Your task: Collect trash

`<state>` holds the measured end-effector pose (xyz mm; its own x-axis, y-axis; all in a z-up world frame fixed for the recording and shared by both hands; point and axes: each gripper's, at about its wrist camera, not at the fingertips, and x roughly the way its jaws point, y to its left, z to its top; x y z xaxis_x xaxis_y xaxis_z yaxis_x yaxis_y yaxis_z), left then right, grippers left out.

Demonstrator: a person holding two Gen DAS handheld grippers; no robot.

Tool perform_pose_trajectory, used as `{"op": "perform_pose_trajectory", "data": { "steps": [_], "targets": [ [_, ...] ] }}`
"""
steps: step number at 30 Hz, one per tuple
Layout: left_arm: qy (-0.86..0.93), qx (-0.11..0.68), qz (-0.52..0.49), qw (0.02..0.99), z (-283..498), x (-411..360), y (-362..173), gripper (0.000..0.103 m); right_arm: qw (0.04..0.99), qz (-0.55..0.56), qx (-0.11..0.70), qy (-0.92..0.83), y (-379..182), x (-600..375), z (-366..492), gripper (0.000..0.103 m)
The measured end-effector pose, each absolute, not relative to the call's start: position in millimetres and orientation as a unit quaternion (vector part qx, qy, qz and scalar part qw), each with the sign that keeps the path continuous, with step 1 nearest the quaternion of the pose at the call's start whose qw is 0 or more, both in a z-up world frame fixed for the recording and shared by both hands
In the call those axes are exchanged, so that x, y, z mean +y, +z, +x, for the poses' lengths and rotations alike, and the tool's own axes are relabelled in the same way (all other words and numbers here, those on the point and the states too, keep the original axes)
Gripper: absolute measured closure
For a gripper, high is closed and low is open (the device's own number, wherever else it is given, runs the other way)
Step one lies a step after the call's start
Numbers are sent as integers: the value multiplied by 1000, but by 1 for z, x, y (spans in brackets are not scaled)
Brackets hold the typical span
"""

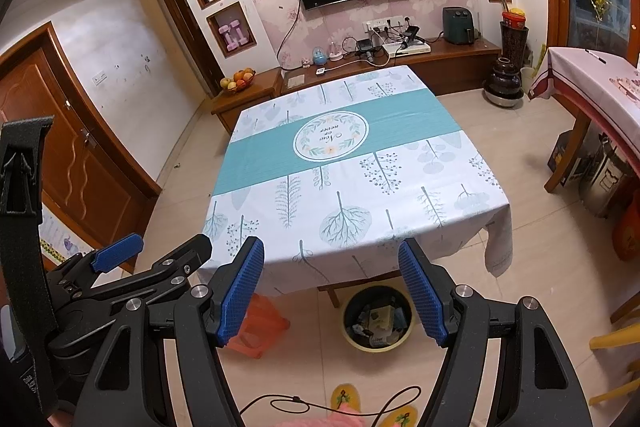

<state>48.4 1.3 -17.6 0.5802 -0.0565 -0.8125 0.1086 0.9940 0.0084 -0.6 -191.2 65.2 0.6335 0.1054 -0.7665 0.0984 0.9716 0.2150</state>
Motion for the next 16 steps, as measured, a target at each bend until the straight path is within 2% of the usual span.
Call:
{"op": "perform_pose_trajectory", "data": {
  "steps": [16],
  "targets": [
    [-45, 459, 30, 887, 43, 4, -23, 21, 896, 120, 428, 1, 66, -191, -1, 32]
  ]
}}
